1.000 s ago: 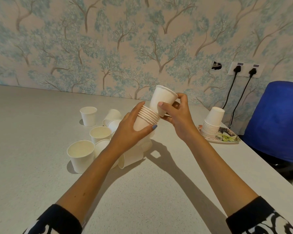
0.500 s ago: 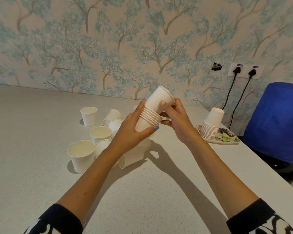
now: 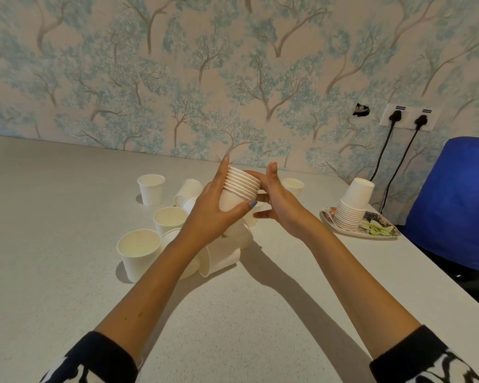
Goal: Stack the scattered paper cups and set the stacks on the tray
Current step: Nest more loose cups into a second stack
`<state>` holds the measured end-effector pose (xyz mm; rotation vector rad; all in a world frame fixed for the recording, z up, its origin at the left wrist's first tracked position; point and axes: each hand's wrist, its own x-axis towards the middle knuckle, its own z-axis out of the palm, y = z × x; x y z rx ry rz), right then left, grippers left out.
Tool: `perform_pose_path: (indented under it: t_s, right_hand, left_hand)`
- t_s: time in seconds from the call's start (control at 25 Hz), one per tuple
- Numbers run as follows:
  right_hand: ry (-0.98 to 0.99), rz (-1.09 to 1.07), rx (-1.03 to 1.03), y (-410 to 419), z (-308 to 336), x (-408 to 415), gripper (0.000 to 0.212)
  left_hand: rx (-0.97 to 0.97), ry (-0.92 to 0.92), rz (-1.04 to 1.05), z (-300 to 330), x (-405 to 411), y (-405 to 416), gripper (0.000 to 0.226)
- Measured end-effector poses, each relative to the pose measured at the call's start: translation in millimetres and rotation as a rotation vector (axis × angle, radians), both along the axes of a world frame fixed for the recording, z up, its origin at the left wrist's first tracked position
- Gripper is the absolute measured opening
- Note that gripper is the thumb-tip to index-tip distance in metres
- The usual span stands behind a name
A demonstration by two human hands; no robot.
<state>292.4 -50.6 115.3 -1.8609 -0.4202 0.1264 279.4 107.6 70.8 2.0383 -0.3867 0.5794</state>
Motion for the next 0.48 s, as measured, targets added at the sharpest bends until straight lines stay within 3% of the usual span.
perform_pose_path:
  t_s: [0.2,0.32,0.48]
  right_hand:
    - [-0.083,-0.01,-0.124,-3,-4,23,0.073]
    - [-0.204,-0.182,-0.151,-7,-15,48,0.054]
    - [-0.241,-0.239,-0.515,-13,-35,80,0.051]
  left_hand:
    - [-0.018,-0.041,0.109,0,2,8,0.078]
    - [-0.044,-0.041,0.133,1,3,14,0.077]
    - [-0.078,-0.026,0.134,2,5,20,0.083]
